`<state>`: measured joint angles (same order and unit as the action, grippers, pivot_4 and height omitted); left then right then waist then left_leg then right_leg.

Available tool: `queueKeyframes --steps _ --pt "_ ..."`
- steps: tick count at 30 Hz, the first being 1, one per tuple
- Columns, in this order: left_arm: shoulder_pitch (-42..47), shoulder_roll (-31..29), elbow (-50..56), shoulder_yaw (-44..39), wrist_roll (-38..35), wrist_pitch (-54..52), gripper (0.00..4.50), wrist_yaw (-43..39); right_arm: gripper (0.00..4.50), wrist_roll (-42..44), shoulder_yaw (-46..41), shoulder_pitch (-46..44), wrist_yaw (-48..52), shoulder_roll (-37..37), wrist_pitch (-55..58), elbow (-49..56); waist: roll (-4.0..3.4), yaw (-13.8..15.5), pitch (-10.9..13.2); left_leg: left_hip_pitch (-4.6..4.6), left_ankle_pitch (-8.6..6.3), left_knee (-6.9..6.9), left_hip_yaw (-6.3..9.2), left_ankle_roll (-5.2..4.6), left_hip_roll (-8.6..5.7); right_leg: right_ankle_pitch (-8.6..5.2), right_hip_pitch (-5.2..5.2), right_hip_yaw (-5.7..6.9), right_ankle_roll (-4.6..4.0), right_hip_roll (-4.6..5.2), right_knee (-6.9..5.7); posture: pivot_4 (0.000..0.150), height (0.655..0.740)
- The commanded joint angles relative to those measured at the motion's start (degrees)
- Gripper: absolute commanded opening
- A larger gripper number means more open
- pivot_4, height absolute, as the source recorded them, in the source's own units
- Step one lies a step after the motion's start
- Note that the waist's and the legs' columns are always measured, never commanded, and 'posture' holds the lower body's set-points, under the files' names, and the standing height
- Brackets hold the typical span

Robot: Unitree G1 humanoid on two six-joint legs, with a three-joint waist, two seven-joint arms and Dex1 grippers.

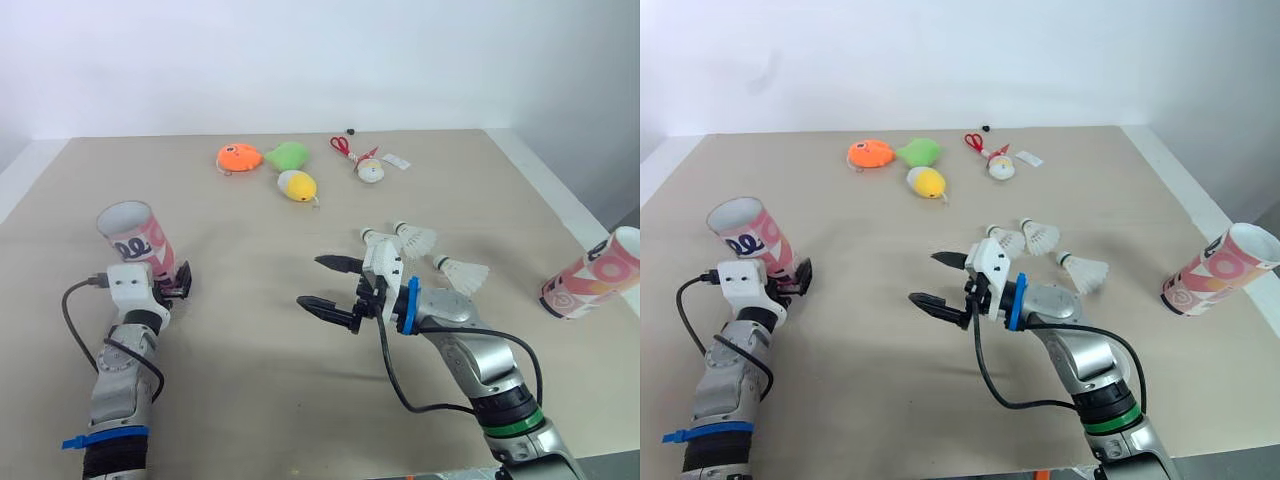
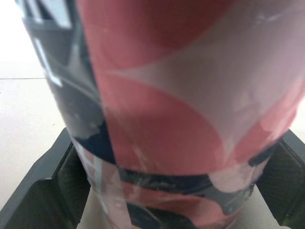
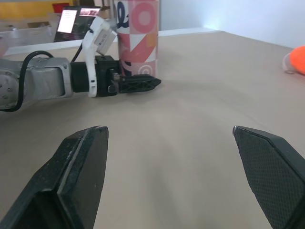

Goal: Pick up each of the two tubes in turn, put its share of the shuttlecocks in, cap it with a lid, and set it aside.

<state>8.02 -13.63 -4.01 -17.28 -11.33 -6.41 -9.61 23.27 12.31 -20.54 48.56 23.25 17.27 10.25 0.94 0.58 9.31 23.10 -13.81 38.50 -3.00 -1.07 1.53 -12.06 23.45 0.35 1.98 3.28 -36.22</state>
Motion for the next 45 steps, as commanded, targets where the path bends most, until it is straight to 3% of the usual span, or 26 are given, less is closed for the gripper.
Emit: queueKeyframes --steps 1,2,5,22,26,34,36,38,41,43,45 --pt "0.09 -0.16 -3.43 0.57 0.21 -0.32 4.5 -0.25 4.46 0.59 -1.51 -0.1 -0.41 -0.32 0.0 3.2 -0.01 0.0 -0.01 0.0 0.01 -0.01 0.0 0.01 0.02 0.01 0.01 0.02 -0.02 -0.01 0.0 0.15 0.74" --pt "0.27 -0.07 -3.57 0.36 0.1 -0.33 4.5 0.13 4.46 0.61 -1.54 0.0 -0.46 -0.27 0.06 3.35 -0.03 0.0 -0.02 0.0 0.02 -0.01 0.0 0.0 0.04 0.02 0.01 0.05 -0.03 -0.01 0.0 0.15 0.74" --pt "0.4 -0.12 -3.85 0.13 -0.3 -0.73 3.78 0.22 4.5 0.51 -1.57 0.34 -0.66 -0.18 0.2 3.58 -0.06 0.0 -0.03 0.0 0.05 -0.02 0.01 0.0 0.1 0.04 0.01 0.11 -0.07 -0.02 -0.01 0.15 0.74" --pt "-0.38 -0.59 -2.21 0.32 -0.64 -1.73 3.78 0.09 4.5 -0.07 -2.06 5.2 -4.84 -0.74 1.29 7.34 -0.06 -0.03 -0.03 0.03 0.03 -0.12 -0.07 0.03 0.11 -0.03 0.09 0.09 -0.08 0.02 0.04 0.15 0.74" --pt "0.22 -0.91 -2.17 1.36 -0.36 -2.04 2.92 -0.9 4.5 -0.23 -1.9 4.94 -5.19 -1.03 1.4 7.26 -0.06 -0.02 -0.03 0.04 0.03 -0.12 -0.07 0.03 0.11 -0.03 0.1 0.09 -0.08 0.02 0.04 0.15 0.74" --pt "1.56 -2.31 -1.49 0.86 -1.02 -3.06 2.92 -1.8 4.5 -3.3 -4.93 7.88 -10.45 -1.88 -1.98 7.86 -0.05 0.05 -0.03 0.13 0.03 -0.12 -0.05 0.04 0.11 -0.06 0.13 0.13 -0.06 0.05 0.08 0.15 0.74" --pt "1.76 -5.29 1.75 1.94 -1.33 -4.6 2.92 -5.31 4.5 -7.44 -6.33 10.56 -15.35 -2.56 -5.4 8.96 -0.04 0.04 -0.03 0.17 0.02 -0.13 -0.04 0.05 0.1 -0.07 0.16 0.15 -0.07 0.06 0.08 0.15 0.74" --pt "2.71 -11.72 5.95 4.87 -2.23 -7.05 2.92 -14.11 4.5 -10.81 -7.91 13.99 -21.28 -4.19 -6.42 10.67 0.15 0.04 -0.02 0.32 0.01 -0.15 -0.07 0.08 0.1 -0.09 0.35 0.13 -0.07 0.05 0.05 0.15 0.74" --pt "3.32 -24.93 11.12 9.96 -2.81 -10.36 2.92 -29.79 4.5 -16.4 -8.11 17.35 -28.28 -6.31 -6.62 11.74 0.18 -0.07 0.0 0.86 0.08 -0.16 -0.1 0.42 0.14 -0.04 0.91 0.07 -0.21 0.0 0.0 0.15 0.74" --pt "3.11 -34.52 13.16 13.17 -2.19 -11.22 2.92 -41.11 4.5 -18.03 -8.02 18.08 -31.93 -8.57 -5.4 10.88 0.67 -0.34 0.02 1.0 0.06 -0.19 -0.17 0.45 0.14 -0.02 1.13 -0.02 -0.37 -0.02 -0.08 0.15 0.74" --pt "4.97 -40.84 12.11 15.45 -0.88 -10.45 2.92 -46.46 4.5 -19.65 -7.69 17.4 -34.03 -10.03 -4.3 9.2 0.64 -0.69 0.01 1.13 0.02 -0.32 -0.24 0.59 0.24 -0.08 1.44 -0.08 -0.58 -0.12 -0.13 0.15 0.74"
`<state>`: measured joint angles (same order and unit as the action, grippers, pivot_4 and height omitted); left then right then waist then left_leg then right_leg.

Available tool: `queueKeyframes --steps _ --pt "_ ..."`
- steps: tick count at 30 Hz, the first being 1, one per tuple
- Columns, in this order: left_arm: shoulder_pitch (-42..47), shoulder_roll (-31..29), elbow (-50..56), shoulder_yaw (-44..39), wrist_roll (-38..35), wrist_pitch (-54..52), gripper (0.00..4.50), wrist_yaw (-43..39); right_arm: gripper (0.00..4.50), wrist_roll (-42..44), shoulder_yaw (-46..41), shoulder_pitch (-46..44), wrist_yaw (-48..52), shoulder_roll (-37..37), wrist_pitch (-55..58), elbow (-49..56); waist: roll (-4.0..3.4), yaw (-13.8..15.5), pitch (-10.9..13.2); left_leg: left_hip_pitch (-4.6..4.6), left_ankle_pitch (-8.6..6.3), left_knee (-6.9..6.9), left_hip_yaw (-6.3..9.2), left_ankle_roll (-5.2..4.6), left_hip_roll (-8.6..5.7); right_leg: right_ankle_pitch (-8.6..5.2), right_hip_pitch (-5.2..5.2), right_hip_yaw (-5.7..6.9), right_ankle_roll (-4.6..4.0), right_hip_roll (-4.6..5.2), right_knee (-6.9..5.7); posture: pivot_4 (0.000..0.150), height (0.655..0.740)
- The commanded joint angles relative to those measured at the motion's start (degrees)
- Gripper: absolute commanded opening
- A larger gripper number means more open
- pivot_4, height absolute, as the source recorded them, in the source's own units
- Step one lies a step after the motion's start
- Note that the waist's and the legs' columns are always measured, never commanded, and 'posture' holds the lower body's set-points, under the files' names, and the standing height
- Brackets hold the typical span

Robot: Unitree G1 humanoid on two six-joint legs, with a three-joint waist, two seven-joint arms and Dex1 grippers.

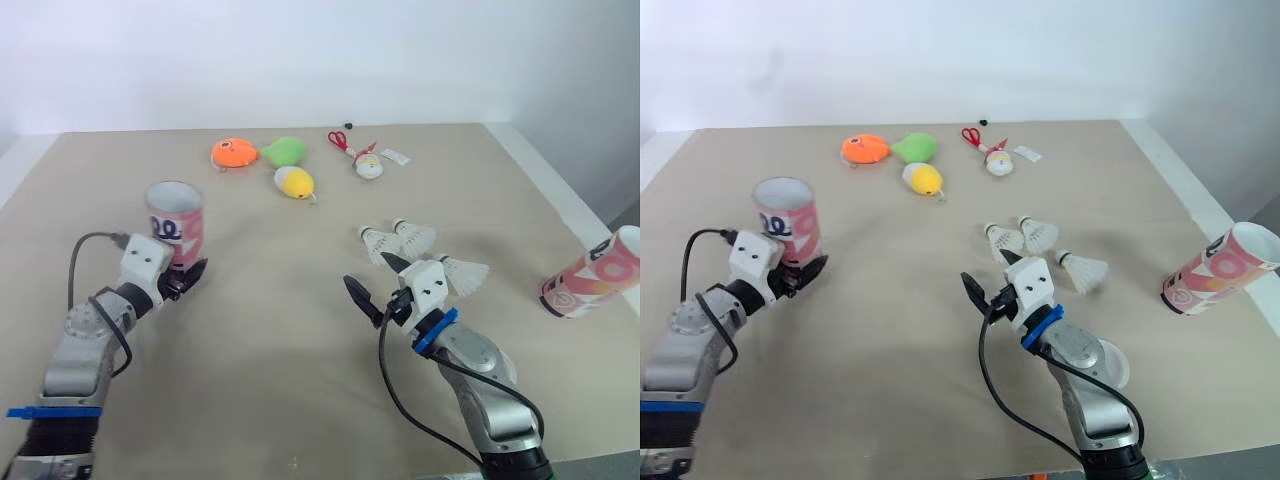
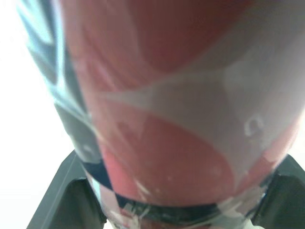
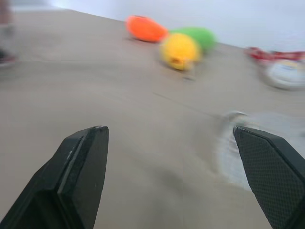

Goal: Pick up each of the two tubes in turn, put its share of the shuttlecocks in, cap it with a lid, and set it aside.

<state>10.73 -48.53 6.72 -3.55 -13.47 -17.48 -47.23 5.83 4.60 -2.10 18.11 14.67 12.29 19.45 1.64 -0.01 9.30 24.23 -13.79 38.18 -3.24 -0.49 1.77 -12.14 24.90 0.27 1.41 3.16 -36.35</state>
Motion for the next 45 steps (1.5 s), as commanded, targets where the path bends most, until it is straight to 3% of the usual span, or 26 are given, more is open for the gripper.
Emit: queueKeyframes --steps 1,5,12,15,22,29,31,34,37,39,45 --pt "3.54 -8.28 0.67 2.91 2.02 0.86 2.92 -10.84 4.5 -2.98 0.2 -1.66 -4.33 -1.98 0.78 -1.06 -0.12 -0.11 0.05 -0.01 0.01 -0.1 -0.13 0.01 -0.02 -0.03 0.11 -0.11 -0.01 0.03 -0.05 0.15 0.74" --pt "8.65 -13.72 0.09 9.55 6.24 1.32 2.92 -18.77 4.5 -4.63 0.64 -6.59 -6.98 -5.02 0.91 -7.18 -0.13 -0.18 0.07 -0.01 0.03 -0.2 -0.23 0.03 -0.01 -0.17 0.18 -0.16 0.14 -0.06 -0.05 0.15 0.74" --pt "13.16 -13.84 1.11 17.01 10.79 -0.24 2.92 -25.44 4.5 -5.04 0.1 -13.28 -9.16 -9.09 -0.41 -16.92 -0.12 -0.53 0.05 0.01 0.02 -0.23 -0.39 0.02 -0.05 -0.1 0.17 -0.47 0.37 -0.29 -0.1 0.15 0.74" --pt "13.26 -14.62 1.61 18.75 11.48 -2.22 2.89 -28.98 3.66 -5.29 -0.09 -14.68 -9.94 -10.17 -1.6 -18.75 -0.13 -0.73 0.04 -0.01 0.01 -0.24 -0.39 0.0 -0.09 -0.14 0.16 -0.5 0.42 -0.31 -0.17 0.15 0.74" --pt "14.52 -12.14 -0.41 20.59 15.41 -0.33 2.89 -29.95 0.03 -5.16 -0.27 -15.79 -10.22 -11.24 -4.02 -20.87 -0.2 -1.21 -0.03 -0.3 0.02 -0.19 -0.4 0.0 -0.13 -0.37 0.12 -0.84 0.81 -0.3 -0.55 0.15 0.74" --pt "13.17 -9.8 1.27 20.4 14.87 -2.86 2.89 -30.32 0.03 0.95 -0.3 -13.52 -1.9 -9.05 -4.33 -12.91 -0.35 -1.21 -0.11 -1.0 0.01 -0.2 -0.56 -0.03 -0.1 -0.51 -0.45 -1.07 0.74 -0.28 -0.69 0.15 0.74" --pt "13.01 -9.11 1.38 20.03 14.47 -3.7 2.89 -30.31 0.03 6.49 0.58 -13.05 5.81 -6.09 -2.96 -5.94 -0.44 -1.12 -0.11 -1.0 -0.01 -0.19 -0.56 -0.06 -0.16 -0.54 -0.48 -1.08 0.8 -0.2 -0.68 0.15 0.74" --pt "12.55 -8.56 1.08 19.66 14.22 -4.48 2.89 -30.49 0.03 17.94 3.26 -12.37 19.07 2.83 7.68 5.92 -0.54 -1.09 -0.15 -1.01 -0.11 -0.15 -0.57 -0.22 -0.28 -0.52 -0.56 -1.12 1.06 -0.07 -0.66 0.15 0.74" --pt "12.4 -7.8 0.61 19.2 13.5 -5.25 2.89 -30.81 0.03 21.58 5.14 -14.43 25.2 10.46 14.06 10.23 -0.48 -1.09 -0.31 -1.1 -0.21 -0.05 -0.54 -0.39 -0.3 -0.57 -0.7 -1.06 1.06 -0.02 -0.65 0.15 0.74" --pt "12.39 -7.17 0.38 18.79 12.84 -6.19 2.89 -31.27 0.03 21.19 7.41 -17.05 27.43 12.42 15.36 10.15 -0.49 -1.06 -0.32 -1.13 -0.21 0.0 -0.54 -0.4 -0.32 -0.69 -0.72 -1.05 0.88 -0.02 -0.66 0.15 0.74" --pt "12.65 -6.17 0.54 18.32 11.88 -7.15 2.89 -32.82 0.03 13.71 14.43 -25.85 27.52 8.59 11.76 1.34 -0.45 -0.99 -0.36 -1.13 -0.21 0.23 -0.59 -0.4 -0.28 -0.59 -0.75 -1.07 0.84 -0.05 -0.69 0.15 0.74"
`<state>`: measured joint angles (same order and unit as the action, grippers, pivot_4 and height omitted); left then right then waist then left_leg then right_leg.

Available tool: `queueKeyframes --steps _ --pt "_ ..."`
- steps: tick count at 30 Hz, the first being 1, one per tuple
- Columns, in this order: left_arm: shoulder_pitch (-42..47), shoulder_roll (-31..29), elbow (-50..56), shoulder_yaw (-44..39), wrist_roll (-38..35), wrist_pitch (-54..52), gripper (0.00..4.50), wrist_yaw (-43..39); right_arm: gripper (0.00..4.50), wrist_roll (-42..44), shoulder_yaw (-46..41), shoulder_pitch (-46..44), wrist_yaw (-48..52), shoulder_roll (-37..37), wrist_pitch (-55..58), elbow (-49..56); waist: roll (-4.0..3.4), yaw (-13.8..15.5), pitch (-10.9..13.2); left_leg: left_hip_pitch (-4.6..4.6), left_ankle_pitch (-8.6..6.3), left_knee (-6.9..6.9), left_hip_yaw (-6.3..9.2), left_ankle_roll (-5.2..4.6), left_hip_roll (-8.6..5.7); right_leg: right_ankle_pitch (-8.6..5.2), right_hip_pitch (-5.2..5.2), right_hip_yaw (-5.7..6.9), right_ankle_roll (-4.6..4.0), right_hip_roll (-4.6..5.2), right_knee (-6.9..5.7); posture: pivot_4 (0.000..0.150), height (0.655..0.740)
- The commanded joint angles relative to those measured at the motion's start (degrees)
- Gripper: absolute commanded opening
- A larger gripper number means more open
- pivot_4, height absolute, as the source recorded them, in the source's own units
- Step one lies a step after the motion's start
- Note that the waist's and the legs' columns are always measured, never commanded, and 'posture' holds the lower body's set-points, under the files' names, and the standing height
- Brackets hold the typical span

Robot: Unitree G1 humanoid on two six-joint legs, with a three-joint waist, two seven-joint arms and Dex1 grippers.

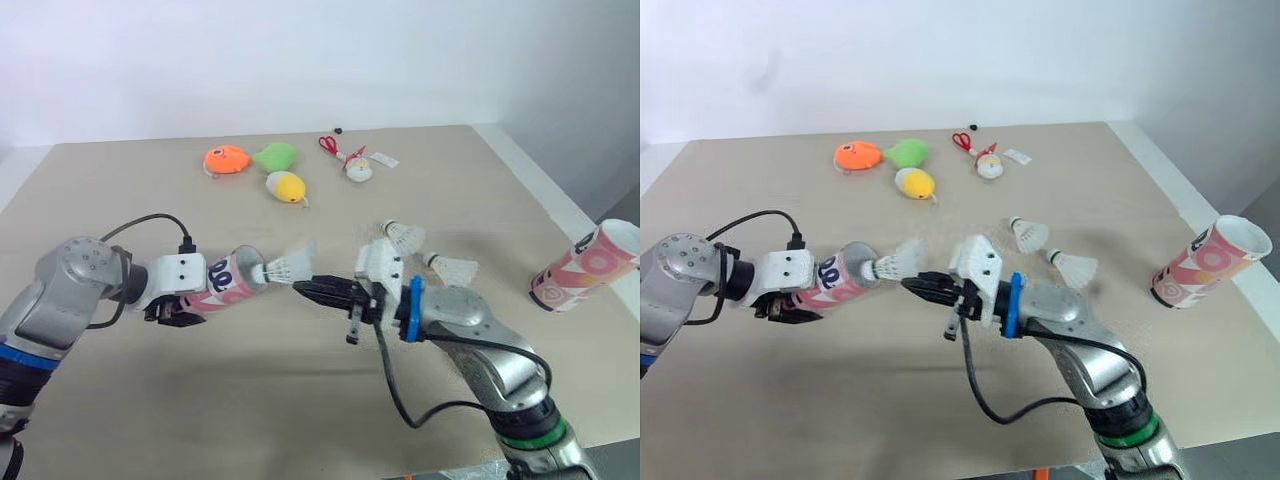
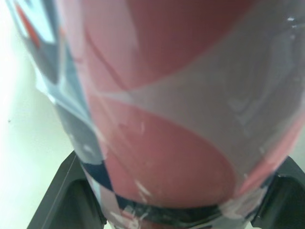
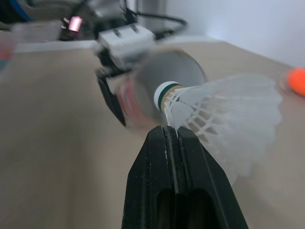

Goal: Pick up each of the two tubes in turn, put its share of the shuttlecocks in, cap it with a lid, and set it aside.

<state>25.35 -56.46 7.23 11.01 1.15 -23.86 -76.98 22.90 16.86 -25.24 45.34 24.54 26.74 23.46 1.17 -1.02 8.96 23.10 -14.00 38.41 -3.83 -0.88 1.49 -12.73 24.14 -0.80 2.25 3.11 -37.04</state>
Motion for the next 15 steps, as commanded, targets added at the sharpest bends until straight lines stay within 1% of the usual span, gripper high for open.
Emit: queueKeyframes --steps 1,3,6,10,12,13,14,15 --pt "-2.0 1.81 0.16 3.71 -2.95 -0.91 2.89 -3.42 0.03 -4.29 3.14 -3.98 0.46 -2.01 -3.29 -3.91 0.03 0.08 -0.02 0.03 0.0 0.02 0.0 0.0 -0.01 0.01 0.0 0.0 0.01 0.01 0.01 0.15 0.74" --pt "-2.06 1.77 0.26 3.78 -3.21 -0.94 2.89 -4.22 0.03 -5.61 5.08 -6.53 1.16 -3.42 -3.83 -5.44 0.03 0.07 -0.02 0.07 -0.01 0.02 -0.01 -0.01 -0.09 -0.02 0.0 -0.03 0.06 0.07 0.01 0.15 0.74" --pt "-1.9 1.78 0.28 3.78 -3.24 -0.92 2.89 -4.47 0.03 -5.96 5.85 -7.28 2.26 -3.85 -3.3 -5.28 0.04 0.12 -0.03 0.12 -0.04 0.01 -0.02 -0.07 -0.13 0.01 0.05 -0.06 0.04 0.1 0.01 0.15 0.74" --pt "-1.48 1.67 0.1 3.75 -3.16 -0.74 2.89 -5.05 1.2 0.07 1.36 -3.5 1.18 -4.52 1.9 -1.22 0.06 0.28 -0.04 0.15 -0.13 0.01 0.01 -0.21 -0.24 0.1 0.02 -0.03 0.1 0.22 0.01 0.15 0.74" --pt "-1.42 1.64 0.16 3.9 -2.89 -0.57 2.89 -5.14 2.1 2.28 -1.44 -1.49 -0.47 -5.22 3.21 0.59 0.09 0.37 -0.06 0.15 -0.2 0.01 0.01 -0.29 -0.27 0.09 0.0 -0.03 0.13 0.26 0.01 0.15 0.74" --pt "-1.32 1.66 -0.04 4.09 -2.62 -0.28 2.89 -5.25 2.59 3.0 -4.24 1.79 -2.64 -5.08 3.5 2.66 0.09 0.38 -0.06 0.15 -0.23 0.01 0.0 -0.3 -0.27 0.09 0.0 -0.04 0.15 0.26 0.01 0.15 0.74" --pt "-1.2 1.76 -0.26 4.28 -2.42 -0.05 2.89 -5.32 3.0 2.72 -6.89 5.33 -4.93 -4.91 2.84 4.43 0.12 0.86 -0.08 0.16 -0.23 0.01 0.0 -0.3 -0.27 0.09 0.01 -0.04 0.16 0.26 0.01 0.15 0.74" --pt "-1.08 1.87 -0.43 4.44 -2.29 0.06 2.89 -5.35 3.49 1.79 -9.16 8.34 -7.3 -4.97 1.6 5.66 0.15 1.14 -0.1 0.18 -0.25 0.0 0.05 -0.3 -0.29 0.04 0.0 0.01 0.18 0.27 0.02 0.15 0.74"
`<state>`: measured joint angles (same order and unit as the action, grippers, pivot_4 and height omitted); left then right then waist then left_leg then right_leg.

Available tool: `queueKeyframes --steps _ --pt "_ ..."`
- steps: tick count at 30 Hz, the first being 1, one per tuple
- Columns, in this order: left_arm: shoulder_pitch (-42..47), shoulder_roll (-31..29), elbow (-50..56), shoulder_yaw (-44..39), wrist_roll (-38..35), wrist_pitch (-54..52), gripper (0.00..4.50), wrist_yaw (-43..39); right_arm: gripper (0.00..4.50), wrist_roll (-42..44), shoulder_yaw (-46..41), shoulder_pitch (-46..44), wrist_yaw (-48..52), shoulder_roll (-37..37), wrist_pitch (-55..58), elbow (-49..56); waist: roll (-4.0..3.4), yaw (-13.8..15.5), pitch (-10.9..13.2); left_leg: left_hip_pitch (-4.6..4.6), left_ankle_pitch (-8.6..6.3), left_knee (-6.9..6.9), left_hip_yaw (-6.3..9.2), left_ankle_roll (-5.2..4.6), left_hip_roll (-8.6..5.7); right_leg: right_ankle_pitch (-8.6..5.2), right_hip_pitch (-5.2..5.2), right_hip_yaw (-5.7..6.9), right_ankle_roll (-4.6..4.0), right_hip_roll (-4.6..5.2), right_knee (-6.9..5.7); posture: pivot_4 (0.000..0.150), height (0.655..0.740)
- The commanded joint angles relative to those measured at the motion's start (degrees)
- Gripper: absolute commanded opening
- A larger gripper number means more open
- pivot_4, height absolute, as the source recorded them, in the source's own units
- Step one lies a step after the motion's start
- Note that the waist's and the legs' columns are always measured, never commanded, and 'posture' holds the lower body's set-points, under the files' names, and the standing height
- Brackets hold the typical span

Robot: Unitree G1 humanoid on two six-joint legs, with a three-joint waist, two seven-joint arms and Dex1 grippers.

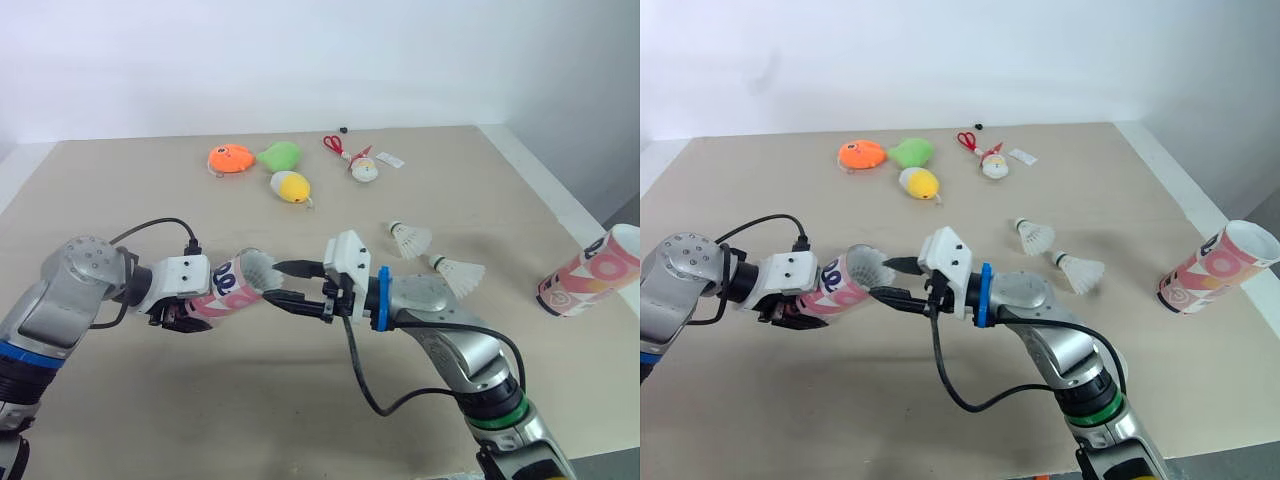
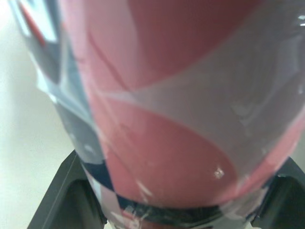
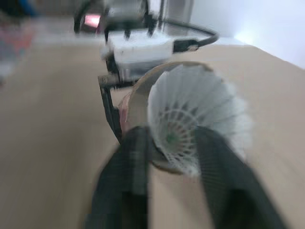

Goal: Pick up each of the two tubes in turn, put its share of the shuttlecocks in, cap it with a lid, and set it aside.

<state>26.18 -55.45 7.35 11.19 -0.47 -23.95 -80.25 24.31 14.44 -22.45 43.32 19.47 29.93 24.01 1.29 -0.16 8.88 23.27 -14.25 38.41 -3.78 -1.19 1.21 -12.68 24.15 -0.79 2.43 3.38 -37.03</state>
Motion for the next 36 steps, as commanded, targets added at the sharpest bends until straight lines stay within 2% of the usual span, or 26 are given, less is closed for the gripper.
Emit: queueKeyframes --steps 1,2,3,5,9,14,22,28,33,36 --pt "-1.82 0.94 -0.66 4.4 -0.62 0.24 2.89 -2.16 3.89 -1.37 -9.29 8.72 -8.21 -0.3 -3.65 6.03 0.04 0.47 -0.03 -0.01 -0.06 0.0 0.01 0.04 0.0 -0.05 -0.02 0.01 0.01 0.0 -0.01 0.15 0.74" --pt "-1.7 1.04 -0.81 4.56 -0.59 0.35 2.89 -2.28 4.34 -3.5 -11.78 11.6 -11.38 -0.86 -5.88 6.76 0.04 0.67 -0.03 -0.01 -0.08 0.01 0.01 0.06 0.0 -0.06 -0.02 0.01 0.01 0.0 0.0 0.15 0.74" --pt "-1.61 1.12 -0.99 4.7 -0.58 0.5 2.89 -2.44 4.44 -5.26 -13.99 14.16 -14.35 -1.28 -7.3 7.38 0.02 0.67 -0.04 0.0 -0.1 0.0 -0.01 0.07 -0.02 -0.09 0.0 0.0 0.04 0.01 0.0 0.15 0.74" --pt "-1.41 1.32 -1.34 4.92 -0.43 0.83 2.89 -2.56 4.44 -8.5 -17.21 18.24 -18.48 -1.45 -10.09 7.91 -0.06 0.63 -0.08 -0.01 -0.12 0.01 -0.09 0.09 -0.03 -0.32 0.03 -0.08 0.41 0.01 0.0 0.15 0.74" --pt "-1.16 2.31 -1.72 5.54 -0.05 1.11 2.89 -2.19 4.44 -12.62 -25.16 24.58 -26.38 -2.87 -13.91 7.08 -0.22 0.63 -0.18 -0.07 -0.12 0.01 -0.1 0.1 -0.02 -0.37 0.01 -0.11 0.3 -0.01 -0.03 0.15 0.74" --pt "-1.42 3.06 -1.24 5.77 -0.09 0.97 2.89 -2.24 4.44 -13.5 -27.29 29.99 -29.82 -4.31 -13.2 9.14 -0.44 0.67 -0.35 -0.11 -0.11 0.02 -0.07 0.1 -0.04 -0.47 -0.07 -0.12 0.2 0.0 -0.02 0.15 0.74" --pt "-1.54 3.27 -1.29 5.17 0.3 1.08 2.89 -1.35 4.44 -11.73 -27.21 27.08 -36.28 -9.07 -5.17 5.93 -0.68 0.66 -0.52 -0.22 -0.09 0.08 -0.06 0.08 -0.07 -0.42 -0.18 -0.23 0.19 0.0 -0.02 0.15 0.74" --pt "-2.26 3.01 -0.36 4.56 0.06 0.5 2.89 -0.79 4.44 -11.0 -28.28 25.5 -37.72 -9.49 -3.63 4.3 -0.73 0.68 -0.56 -0.21 -0.1 0.06 0.0 0.06 -0.12 -0.47 -0.22 -0.23 0.23 0.02 0.01 0.15 0.74" --pt "-2.68 3.06 -0.19 4.2 0.02 0.44 2.89 -0.38 4.44 -10.73 -28.24 25.35 -36.62 -8.19 -4.39 4.39 -0.74 0.68 -0.56 -0.21 -0.1 0.06 0.0 0.06 -0.12 -0.46 -0.21 -0.23 0.23 0.01 0.0 0.15 0.74" --pt "-2.55 3.27 -0.19 4.18 0.01 0.35 2.89 -0.25 4.44 -11.11 -26.98 27.11 -33.7 -7.28 -10.11 7.85 -0.74 0.68 -0.56 -0.21 -0.1 0.05 0.01 0.06 -0.13 -0.47 -0.21 -0.22 0.23 0.01 0.0 0.15 0.74"
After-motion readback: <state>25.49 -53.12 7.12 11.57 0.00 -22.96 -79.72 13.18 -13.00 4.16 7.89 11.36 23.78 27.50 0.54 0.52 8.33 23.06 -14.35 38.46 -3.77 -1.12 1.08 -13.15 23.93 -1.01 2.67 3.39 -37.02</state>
